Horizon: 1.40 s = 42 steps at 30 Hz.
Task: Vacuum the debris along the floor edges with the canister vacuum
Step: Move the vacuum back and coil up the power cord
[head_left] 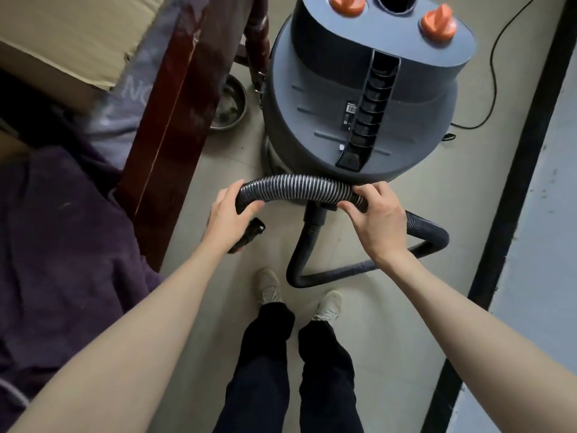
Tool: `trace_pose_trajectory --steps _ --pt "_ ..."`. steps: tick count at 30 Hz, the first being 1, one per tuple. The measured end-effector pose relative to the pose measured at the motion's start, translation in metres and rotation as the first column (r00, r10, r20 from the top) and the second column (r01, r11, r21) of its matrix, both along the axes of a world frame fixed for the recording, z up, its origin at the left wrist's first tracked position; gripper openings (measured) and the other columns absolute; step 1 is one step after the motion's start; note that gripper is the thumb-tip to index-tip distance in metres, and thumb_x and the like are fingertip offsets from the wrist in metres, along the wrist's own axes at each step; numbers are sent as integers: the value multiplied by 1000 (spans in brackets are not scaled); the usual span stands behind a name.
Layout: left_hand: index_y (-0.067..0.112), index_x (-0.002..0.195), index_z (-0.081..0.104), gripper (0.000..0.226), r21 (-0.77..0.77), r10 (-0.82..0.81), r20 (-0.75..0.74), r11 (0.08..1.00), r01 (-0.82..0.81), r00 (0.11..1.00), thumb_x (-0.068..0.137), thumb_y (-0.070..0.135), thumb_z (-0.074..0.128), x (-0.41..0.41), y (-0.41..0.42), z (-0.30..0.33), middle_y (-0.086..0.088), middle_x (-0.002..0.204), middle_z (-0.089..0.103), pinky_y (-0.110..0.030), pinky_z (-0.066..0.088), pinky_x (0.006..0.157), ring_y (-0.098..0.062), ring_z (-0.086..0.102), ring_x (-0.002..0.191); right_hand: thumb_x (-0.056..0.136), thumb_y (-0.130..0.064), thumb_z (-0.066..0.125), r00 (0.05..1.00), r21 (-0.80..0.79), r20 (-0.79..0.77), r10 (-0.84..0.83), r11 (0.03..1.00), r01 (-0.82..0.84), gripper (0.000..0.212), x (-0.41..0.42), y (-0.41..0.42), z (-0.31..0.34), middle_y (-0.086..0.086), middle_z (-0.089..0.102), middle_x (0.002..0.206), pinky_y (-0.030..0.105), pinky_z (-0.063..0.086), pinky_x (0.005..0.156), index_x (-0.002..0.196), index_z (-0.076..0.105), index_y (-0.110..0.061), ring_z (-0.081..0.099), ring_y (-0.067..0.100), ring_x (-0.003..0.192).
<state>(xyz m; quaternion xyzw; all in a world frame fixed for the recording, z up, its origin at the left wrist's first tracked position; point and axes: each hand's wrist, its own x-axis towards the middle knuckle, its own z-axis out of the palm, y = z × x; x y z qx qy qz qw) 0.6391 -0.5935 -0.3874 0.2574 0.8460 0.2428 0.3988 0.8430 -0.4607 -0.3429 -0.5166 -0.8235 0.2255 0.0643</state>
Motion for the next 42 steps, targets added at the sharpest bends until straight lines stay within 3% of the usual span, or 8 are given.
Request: trace_pose_trajectory --steps 6,11,13,19,27,33,36,42 --pt "32 128 49 51 -5 -230 -152 973 232 961 84 58 55 18 47 26 -1 130 45 -56 20 110 -24 34 128 77 -29 80 996 -120 -30 -88 989 84 40 0 4 0 14 65 100 41 47 82 103 69 -1 62 34 95" --pt "35 124 50 57 -112 -249 -110 965 237 962 77 67 57 40 70 37 -2 135 41 -67 6 109 -27 23 135 76 -33 80 975 -268 -67 -210 946 185 43 4 12 0 8 67 103 21 36 81 104 69 -3 59 23 99" --pt "35 124 50 56 -136 -218 -79 969 206 973 77 66 57 42 71 35 -3 135 42 -65 9 110 -28 24 135 76 -30 81 966 -291 -89 -244 933 209 40 3 12 -2 9 66 103 20 36 81 103 69 -2 59 23 99" --pt "31 127 51 59 -209 -158 -36 967 148 987 77 59 64 43 80 33 -7 138 43 -53 14 114 -31 25 135 81 -31 76 971 -273 15 -237 934 232 40 -5 9 -11 11 61 109 39 43 89 107 64 -3 55 29 106" --pt "30 133 47 64 -269 -179 -49 950 160 983 78 59 63 44 90 27 -9 142 42 -50 17 114 -32 25 136 80 -31 77 966 -332 21 -260 909 252 42 -3 17 -16 13 59 115 41 44 93 109 65 -2 54 30 110" --pt "27 137 45 60 -190 -302 -54 939 287 952 87 59 47 42 78 48 -9 139 45 -47 31 109 -28 36 131 92 -38 63 989 -441 28 -146 886 143 48 5 24 7 10 54 130 32 35 101 129 55 -8 49 26 124" --pt "26 138 43 61 -171 -406 -97 906 387 909 88 60 41 45 69 84 -5 142 44 -49 34 108 -23 37 132 95 -44 57 996 -422 7 -85 903 80 56 27 21 46 7 50 139 34 33 108 140 46 -13 44 23 131" --pt "27 147 31 57 -76 -567 -399 803 591 721 96 47 43 80 97 208 -2 154 29 -47 15 117 -24 17 144 92 -48 57 995 -219 87 -38 974 56 72 99 43 155 7 33 156 50 20 118 151 31 -15 30 25 143"
